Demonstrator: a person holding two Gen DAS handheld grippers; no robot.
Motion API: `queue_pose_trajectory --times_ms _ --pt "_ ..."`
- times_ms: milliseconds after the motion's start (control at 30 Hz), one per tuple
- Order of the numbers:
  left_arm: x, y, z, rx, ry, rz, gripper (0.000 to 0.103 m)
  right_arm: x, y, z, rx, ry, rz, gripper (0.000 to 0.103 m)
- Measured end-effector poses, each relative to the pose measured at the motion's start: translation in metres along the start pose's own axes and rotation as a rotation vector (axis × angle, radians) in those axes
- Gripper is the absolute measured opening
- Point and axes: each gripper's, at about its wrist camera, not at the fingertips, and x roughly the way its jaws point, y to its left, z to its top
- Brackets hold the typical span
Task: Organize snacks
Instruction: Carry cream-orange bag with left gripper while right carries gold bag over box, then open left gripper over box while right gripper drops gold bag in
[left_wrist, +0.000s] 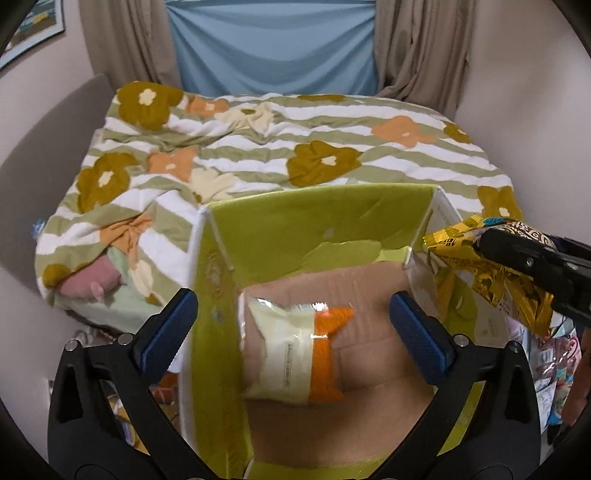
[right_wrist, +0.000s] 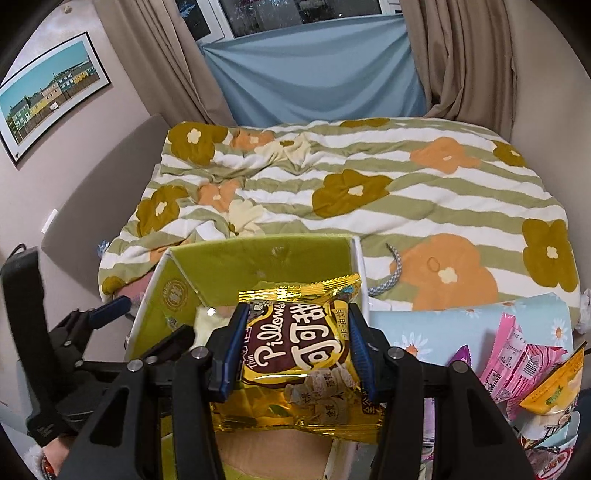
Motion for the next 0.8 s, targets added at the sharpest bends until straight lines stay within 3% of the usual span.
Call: queue_pose_trajectory --times_ms 300,600,633,667,733,800 --pt "-0.027 0.027 -0.022 -0.098 0.02 0.047 0.103 0.011 0.014 0.004 -0.067 0.029 0.033 0.047" --pt "-0.022 0.045 -0.035 -0.148 0.056 0.077 0.103 0.056 0.032 0.014 -0.108 0.055 0.042 0.049" --pt "-0.022 0.045 -0.037 -0.149 0.059 0.078 0.103 0.058 0.032 0.013 -0.107 0.044 0.034 0.056" --pt "-0.023 0.046 -0.038 -0.149 0.06 0.08 0.103 0.059 0.032 0.012 -0.103 0.037 0.036 0.077" --pt "-0.023 0.046 -0.04 -0.15 0.067 0.078 0.103 0.056 0.03 0.011 -0.082 0.028 0.047 0.103" --pt "-0.023 0.047 -0.041 -0.157 0.074 0.07 0.103 0.05 0.028 0.01 -0.07 0.008 0.046 0.103"
